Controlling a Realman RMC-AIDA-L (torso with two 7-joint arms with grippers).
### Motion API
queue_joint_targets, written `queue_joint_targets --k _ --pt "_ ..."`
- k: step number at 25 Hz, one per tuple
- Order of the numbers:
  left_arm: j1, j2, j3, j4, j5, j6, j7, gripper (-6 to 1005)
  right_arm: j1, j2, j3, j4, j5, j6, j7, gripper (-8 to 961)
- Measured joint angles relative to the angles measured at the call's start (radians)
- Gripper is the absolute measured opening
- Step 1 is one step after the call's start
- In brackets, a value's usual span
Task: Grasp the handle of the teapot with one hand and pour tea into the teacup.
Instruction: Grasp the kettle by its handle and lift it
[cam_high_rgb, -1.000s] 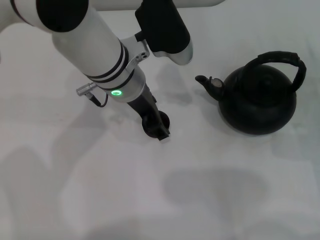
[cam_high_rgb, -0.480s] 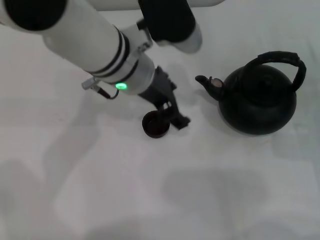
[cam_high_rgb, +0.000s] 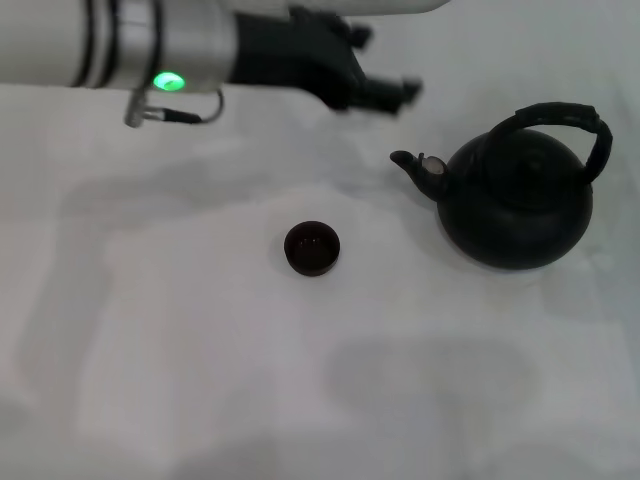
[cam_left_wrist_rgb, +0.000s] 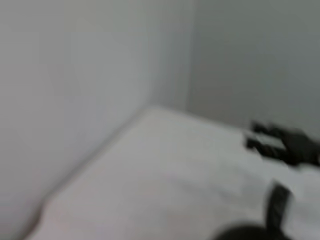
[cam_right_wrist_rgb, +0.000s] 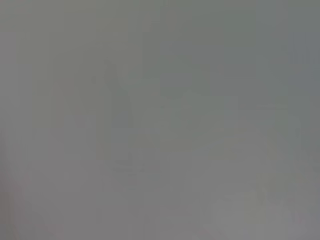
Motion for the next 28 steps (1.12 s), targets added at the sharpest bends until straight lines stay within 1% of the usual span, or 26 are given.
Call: queue_joint_targets --k 3,4,5,6,8,11,12,13,14,15,18,20,23,28 --pt "0.053 0.0 -0.059 -0.077 -0.185 0.077 0.132 874 -0.004 -0.001 0.0 0.003 0.0 -0.047 0.045 856" --pt "0.067 0.0 -0.078 -0.113 -0.254 0.094 0.183 873 -0.005 -0.002 0.0 0.006 0.0 -0.068 0.074 856" --pt "0.081 0.0 -0.098 -0.153 -0.351 0.109 0.246 873 -0.007 -0.003 0.0 0.008 -0.001 -0.085 0.104 856" --pt "0.089 0.0 -0.108 -0.177 -0.402 0.115 0.284 873 -0.009 -0.005 -0.001 0.009 -0.002 -0.097 0.13 856" --pt "0.115 0.0 -0.135 -0.272 -0.627 0.122 0.446 872 -0.013 -0.008 -0.009 0.014 -0.009 -0.122 0.194 856" --pt "0.134 0.001 -0.145 -0.423 -0.919 0.115 0.698 871 -0.015 -0.01 -0.023 0.029 -0.034 -0.148 0.26 856" --pt "0.136 0.001 -0.144 -0.475 -1.008 0.111 0.773 871 -0.016 -0.012 -0.037 0.064 -0.104 -0.192 0.344 856" --pt "0.136 -0.001 -0.142 -0.55 -1.119 0.101 0.871 870 -0.016 -0.013 -0.039 0.075 -0.126 -0.205 0.366 856" --pt "0.136 -0.002 -0.141 -0.572 -1.151 0.097 0.902 869 -0.016 -0.015 -0.04 0.093 -0.17 -0.228 0.398 855" --pt "0.133 -0.003 -0.141 -0.617 -1.21 0.08 0.96 869 -0.016 -0.016 -0.04 0.111 -0.216 -0.252 0.425 855" --pt "0.129 -0.006 -0.14 -0.756 -1.391 0.003 1.126 867 -0.017 -0.017 -0.041 0.15 -0.312 -0.298 0.445 855" --pt "0.128 -0.007 -0.139 -0.821 -1.471 -0.047 1.198 866 -0.018 -0.016 -0.041 0.163 -0.375 -0.31 0.449 855" --pt "0.127 -0.008 -0.139 -0.884 -1.54 -0.088 1.247 865 -0.017 -0.015 -0.041 0.164 -0.446 -0.314 0.449 856" --pt "0.133 -0.005 -0.144 -0.927 -1.569 -0.096 1.254 865 -0.001 -0.01 -0.049 0.158 -0.467 -0.29 0.444 857"
